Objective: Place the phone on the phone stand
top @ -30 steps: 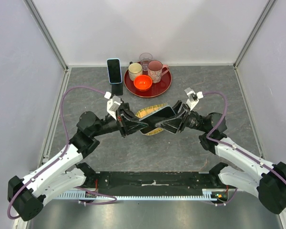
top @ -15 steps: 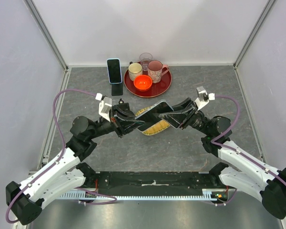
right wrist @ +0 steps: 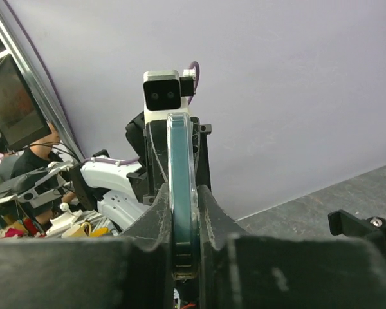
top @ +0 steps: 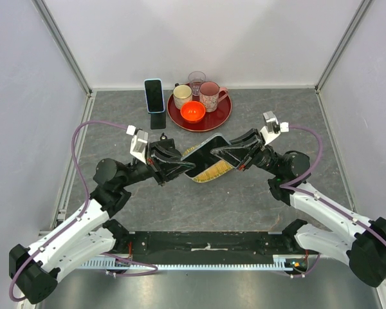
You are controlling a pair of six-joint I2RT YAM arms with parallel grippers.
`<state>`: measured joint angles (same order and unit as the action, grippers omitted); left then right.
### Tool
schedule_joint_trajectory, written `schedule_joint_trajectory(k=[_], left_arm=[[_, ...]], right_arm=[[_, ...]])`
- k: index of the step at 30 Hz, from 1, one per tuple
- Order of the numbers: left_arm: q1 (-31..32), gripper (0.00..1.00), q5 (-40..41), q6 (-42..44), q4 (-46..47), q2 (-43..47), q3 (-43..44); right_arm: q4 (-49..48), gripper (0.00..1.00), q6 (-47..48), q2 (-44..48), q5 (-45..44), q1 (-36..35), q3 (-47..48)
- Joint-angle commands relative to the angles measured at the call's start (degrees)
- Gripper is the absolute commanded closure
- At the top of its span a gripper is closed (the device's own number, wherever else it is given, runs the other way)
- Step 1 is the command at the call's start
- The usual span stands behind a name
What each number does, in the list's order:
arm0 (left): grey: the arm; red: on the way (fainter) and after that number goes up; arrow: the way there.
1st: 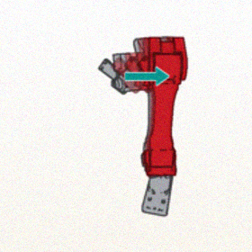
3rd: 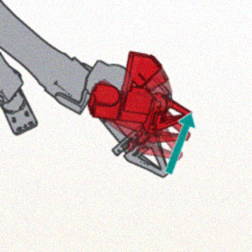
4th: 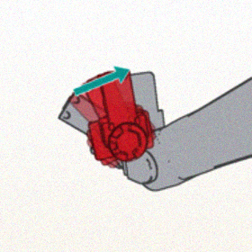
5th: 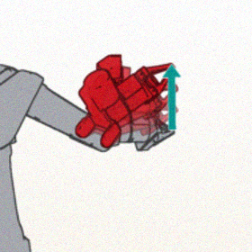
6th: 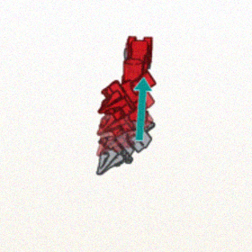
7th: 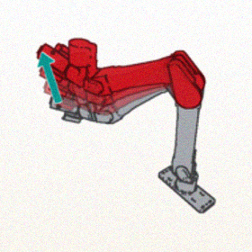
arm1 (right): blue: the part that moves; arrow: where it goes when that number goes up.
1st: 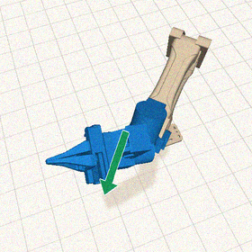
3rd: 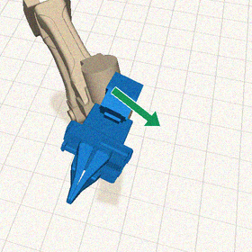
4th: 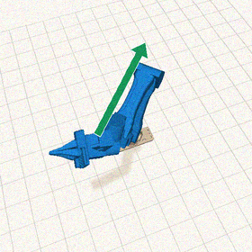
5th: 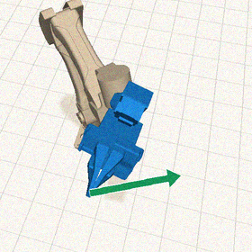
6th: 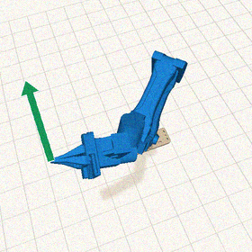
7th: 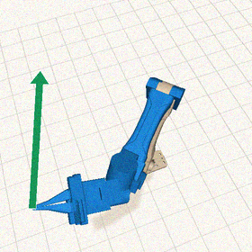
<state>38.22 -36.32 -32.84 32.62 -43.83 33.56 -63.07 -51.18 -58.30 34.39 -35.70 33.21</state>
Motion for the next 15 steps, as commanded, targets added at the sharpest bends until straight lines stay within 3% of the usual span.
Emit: schedule_joint_trajectory(k=[1, 2, 3, 4, 5, 6, 7, 8, 10, 11, 15], left_arm=[[-0.2, 0.82, 0.1, 1.2, 2.7, 0.2, 1.7], [-0.2, 0.68, 2.1, 3.0, -1.2, 0.3, 2.2], [-0.2, 0.44, 3.7, 4.4, -4.3, 0.8, 2.7], [-0.2, 0.37, 5.8, 5.8, -7.4, 1.2, 4.4], [-0.2, 0.25, 11.6, 9.1, -10.5, 1.6, 5.3], [-0.2, 0.12, 15.0, 10.9, -17.5, 1.7, 6.2], [-0.2, 0.1, 19.0, 12.8, -20.6, 2.0, 8.1], [-0.2, 0.1, 29.4, 15.1, -24.4, 1.7, 9.1], [-0.2, 0.1, 40.5, 16.3, -33.2, -0.2, 11.9], [-0.2, 0.12, 50.0, 17.0, -36.2, -1.1, 13.1], [-0.2, 0.17, 63.3, 17.6, -45.4, -7.1, 17.7]], right_arm=[[-0.4, 1.0, 1.1, 0.5, 0.1, -0.3, 4.3], [4.7, 1.0, 2.3, 1.3, -1.1, -0.3, 4.5], [9.3, 1.0, 6.7, 2.3, -2.4, -0.2, 5.5], [14.9, 1.0, 10.3, 5.1, -7.7, -0.2, 6.4], [28.2, 1.0, 13.4, 6.7, -11.4, -0.2, 7.5], [34.5, 1.0, 19.1, 8.0, -16.4, -0.3, 9.8], [39.8, 1.0, 21.2, 10.5, -25.4, -0.2, 10.8], [49.3, 1.0, 22.7, 11.4, -31.4, -0.2, 11.9], [56.5, 1.0, 28.1, 13.3, -39.0, -0.2, 15.4], [65.1, 1.0, 29.3, 13.5, -49.0, -0.2, 17.0], [83.9, 1.0, 32.5, 9.6, -69.0, -0.2, 29.8]])
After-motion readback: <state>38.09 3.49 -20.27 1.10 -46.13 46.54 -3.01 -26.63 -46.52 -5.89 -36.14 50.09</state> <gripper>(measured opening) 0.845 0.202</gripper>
